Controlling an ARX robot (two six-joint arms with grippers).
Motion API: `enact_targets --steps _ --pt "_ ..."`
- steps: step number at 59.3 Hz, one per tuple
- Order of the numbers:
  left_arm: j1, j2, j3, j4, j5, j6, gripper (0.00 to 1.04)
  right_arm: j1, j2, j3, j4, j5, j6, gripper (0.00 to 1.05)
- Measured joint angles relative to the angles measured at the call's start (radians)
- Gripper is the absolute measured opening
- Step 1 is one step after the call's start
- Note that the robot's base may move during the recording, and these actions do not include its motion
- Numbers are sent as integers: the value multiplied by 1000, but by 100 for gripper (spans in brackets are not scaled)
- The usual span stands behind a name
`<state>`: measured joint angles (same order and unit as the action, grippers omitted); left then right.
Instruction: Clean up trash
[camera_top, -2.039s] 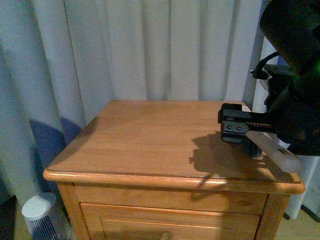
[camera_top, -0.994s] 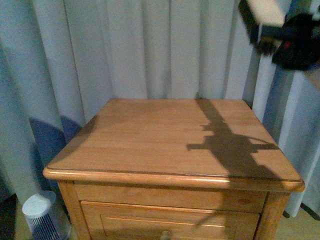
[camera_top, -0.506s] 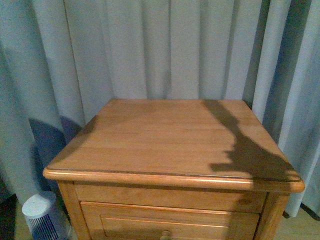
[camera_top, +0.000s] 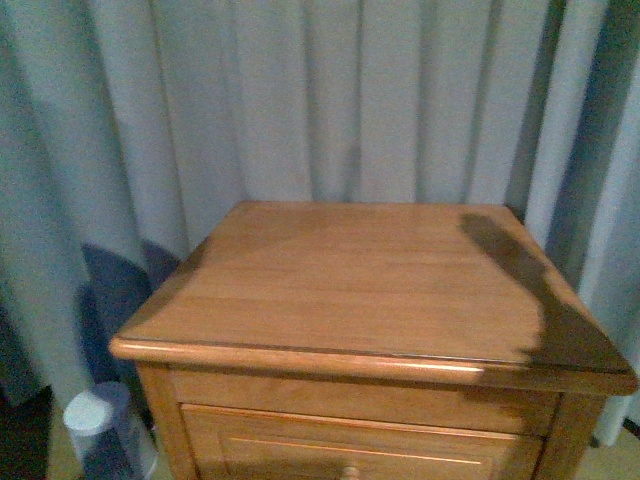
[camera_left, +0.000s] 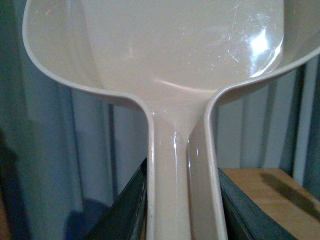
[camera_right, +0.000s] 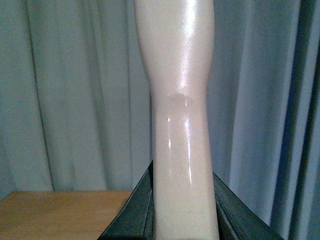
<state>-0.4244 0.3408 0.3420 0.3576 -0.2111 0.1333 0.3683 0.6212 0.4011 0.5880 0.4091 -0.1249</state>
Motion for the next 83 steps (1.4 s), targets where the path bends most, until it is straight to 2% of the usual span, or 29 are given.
enact_targets --steps 16,83 --pt "4 -5 -2 -1 -24 -1 28 2 3 -2 -1 -13 -3 20" --pt "4 -5 -2 -1 -18 -2 28 1 6 -3 -1 -8 -3 19"
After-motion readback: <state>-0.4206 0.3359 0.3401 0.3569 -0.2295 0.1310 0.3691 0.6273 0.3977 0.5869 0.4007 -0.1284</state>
